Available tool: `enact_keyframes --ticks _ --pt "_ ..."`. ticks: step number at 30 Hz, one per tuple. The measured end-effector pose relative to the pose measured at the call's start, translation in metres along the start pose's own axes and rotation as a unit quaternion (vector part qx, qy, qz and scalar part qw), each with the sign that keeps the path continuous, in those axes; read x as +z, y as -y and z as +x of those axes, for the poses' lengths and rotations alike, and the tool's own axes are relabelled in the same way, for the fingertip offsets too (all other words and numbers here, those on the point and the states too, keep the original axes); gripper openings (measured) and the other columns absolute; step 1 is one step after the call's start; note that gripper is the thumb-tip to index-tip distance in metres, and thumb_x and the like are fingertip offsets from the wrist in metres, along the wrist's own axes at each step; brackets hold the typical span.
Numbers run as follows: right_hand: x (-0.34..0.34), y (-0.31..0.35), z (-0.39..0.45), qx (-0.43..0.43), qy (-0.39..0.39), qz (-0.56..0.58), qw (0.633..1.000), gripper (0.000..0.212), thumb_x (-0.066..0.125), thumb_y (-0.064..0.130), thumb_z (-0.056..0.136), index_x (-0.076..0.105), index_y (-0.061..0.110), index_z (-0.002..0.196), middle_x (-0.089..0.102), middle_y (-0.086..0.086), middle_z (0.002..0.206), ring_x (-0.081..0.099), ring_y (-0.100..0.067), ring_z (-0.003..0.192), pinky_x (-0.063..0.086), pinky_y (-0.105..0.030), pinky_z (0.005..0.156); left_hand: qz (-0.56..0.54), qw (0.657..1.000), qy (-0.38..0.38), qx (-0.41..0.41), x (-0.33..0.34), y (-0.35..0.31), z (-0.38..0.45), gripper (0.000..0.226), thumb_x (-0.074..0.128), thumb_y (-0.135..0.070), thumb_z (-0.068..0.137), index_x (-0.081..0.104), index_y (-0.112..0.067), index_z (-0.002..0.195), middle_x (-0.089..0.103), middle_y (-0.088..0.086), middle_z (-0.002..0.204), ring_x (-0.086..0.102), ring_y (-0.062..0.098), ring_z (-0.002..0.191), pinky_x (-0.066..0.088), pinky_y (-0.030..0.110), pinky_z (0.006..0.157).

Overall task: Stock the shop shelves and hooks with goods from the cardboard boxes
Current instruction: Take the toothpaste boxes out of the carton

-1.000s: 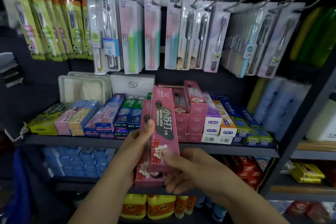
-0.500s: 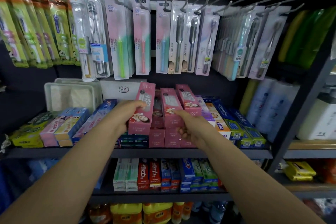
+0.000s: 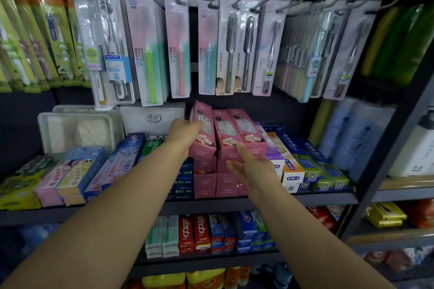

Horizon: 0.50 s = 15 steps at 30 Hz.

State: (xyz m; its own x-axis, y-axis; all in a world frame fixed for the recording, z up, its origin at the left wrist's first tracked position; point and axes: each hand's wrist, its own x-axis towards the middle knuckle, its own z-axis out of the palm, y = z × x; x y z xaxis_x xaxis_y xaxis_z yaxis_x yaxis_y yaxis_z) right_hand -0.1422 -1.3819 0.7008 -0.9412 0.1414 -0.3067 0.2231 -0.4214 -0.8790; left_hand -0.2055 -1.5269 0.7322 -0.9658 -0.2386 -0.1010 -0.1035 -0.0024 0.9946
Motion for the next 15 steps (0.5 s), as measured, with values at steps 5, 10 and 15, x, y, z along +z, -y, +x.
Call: enact_keyframes --ticks 5,10,15 --pt "0.004 -0.004 -0.001 -0.008 0.000 0.016 1.000 0.034 0.070 0.029 0.085 0.050 0.009 0.105 0.072 -0.012 0.091 0.072 -0.012 0.070 0.058 -0.026 0.078 0.012 1.000 0.014 -0.010 0.002 -0.005 0.001 0.013 0.049 -0.008 0.089 0.056 -0.001 0.097 0.061 0.014 0.074 0.060 0.017 0.042 0.050 0.023 0.040" --pt "0.006 -0.006 -0.003 -0.025 -0.002 0.018 1.000 0.024 0.067 0.028 0.088 0.047 0.014 0.088 0.072 -0.012 0.091 0.071 -0.014 0.077 0.054 -0.029 0.089 0.052 0.997 0.049 -0.008 0.000 0.000 0.002 0.013 0.049 -0.005 0.092 0.057 -0.009 0.083 0.063 0.010 0.073 0.058 0.017 0.054 0.048 0.021 0.046" --pt "0.009 -0.011 -0.006 -0.029 -0.003 0.047 0.998 0.019 0.064 0.026 0.090 0.052 0.011 0.087 0.071 -0.010 0.086 0.070 -0.013 0.077 0.056 -0.020 0.068 0.067 0.995 0.066 0.030 -0.007 0.011 0.005 0.007 0.055 -0.018 0.095 0.062 -0.021 0.096 0.067 0.002 0.083 0.064 0.020 0.078 0.052 0.036 0.083"
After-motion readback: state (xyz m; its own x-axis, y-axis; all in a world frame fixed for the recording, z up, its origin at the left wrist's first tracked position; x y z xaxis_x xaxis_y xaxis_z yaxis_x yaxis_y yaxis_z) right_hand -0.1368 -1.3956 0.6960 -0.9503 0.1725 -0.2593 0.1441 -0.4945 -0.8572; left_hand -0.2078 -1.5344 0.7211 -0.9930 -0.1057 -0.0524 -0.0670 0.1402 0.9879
